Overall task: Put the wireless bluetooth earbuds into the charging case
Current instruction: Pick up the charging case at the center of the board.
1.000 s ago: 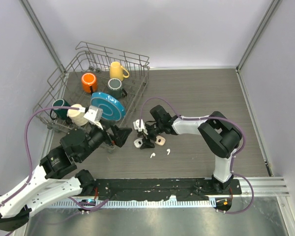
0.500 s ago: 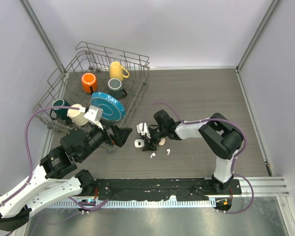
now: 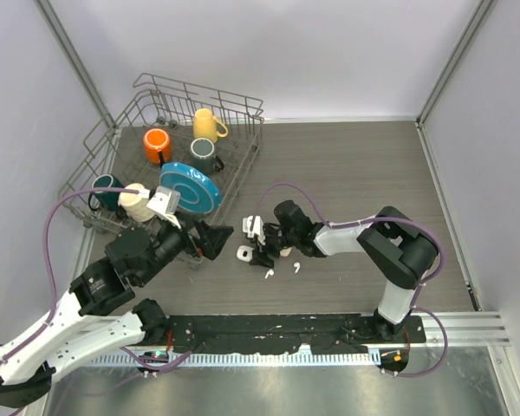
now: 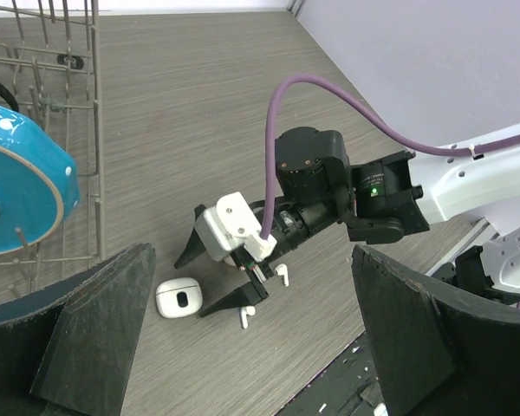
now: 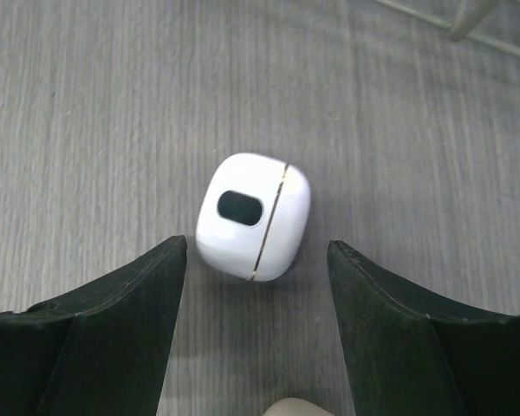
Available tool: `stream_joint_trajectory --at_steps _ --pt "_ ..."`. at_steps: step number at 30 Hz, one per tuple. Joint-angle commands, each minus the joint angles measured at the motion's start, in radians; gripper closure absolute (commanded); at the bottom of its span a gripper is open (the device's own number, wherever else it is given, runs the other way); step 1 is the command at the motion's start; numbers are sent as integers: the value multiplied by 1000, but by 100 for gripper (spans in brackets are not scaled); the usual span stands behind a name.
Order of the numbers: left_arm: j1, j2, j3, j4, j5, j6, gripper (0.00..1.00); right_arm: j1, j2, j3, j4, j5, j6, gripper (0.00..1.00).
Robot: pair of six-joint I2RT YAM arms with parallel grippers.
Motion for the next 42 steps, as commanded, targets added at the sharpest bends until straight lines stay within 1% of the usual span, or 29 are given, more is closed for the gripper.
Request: stream_joint_trajectory --at_steps 1,3,5,12,17,24,26,29,30,32,33,35,36,38,39,41,42 --pt "2 -11 8 16 -10 -2 0 16 8 21 143 79 83 28" --pt "0 -13 8 13 -13 3 0 28 19 18 181 116 106 28" --pt "0 -13 9 12 -15 6 0 30 27 16 194 118 106 27" --pt "0 -14 11 7 -22 15 0 34 47 12 198 98 109 27" --pt "0 -11 9 9 -28 17 0 45 61 21 204 127 137 27" --pt "2 -5 11 3 -47 11 0 54 77 15 214 161 160 30" --pt "0 -4 14 -2 -50 9 0 57 76 9 224 164 172 33" --pt "2 -2 15 -2 -54 5 0 57 76 2 223 168 178 40" --pt "0 -4 17 0 -54 6 0 59 74 -1 221 171 181 46" --pt "2 -2 20 1 -61 -8 0 59 68 -7 214 173 181 51" --pt "0 -1 26 -3 -62 -14 0 59 59 -11 211 173 181 58" --pt "0 2 37 -22 -64 -28 0 59 45 -22 207 174 183 67" --pt "2 5 49 -26 -65 -40 0 60 24 -27 209 176 184 76" --pt "2 4 52 -25 -73 -52 0 65 -5 -37 218 185 200 82" --pt "2 1 51 -22 -73 -61 0 65 -24 -39 220 188 201 88" --pt "2 -5 48 -11 -50 -66 0 76 -83 -44 220 196 209 92" --pt "2 -7 43 -8 -48 -86 0 82 -103 -42 224 204 230 99"
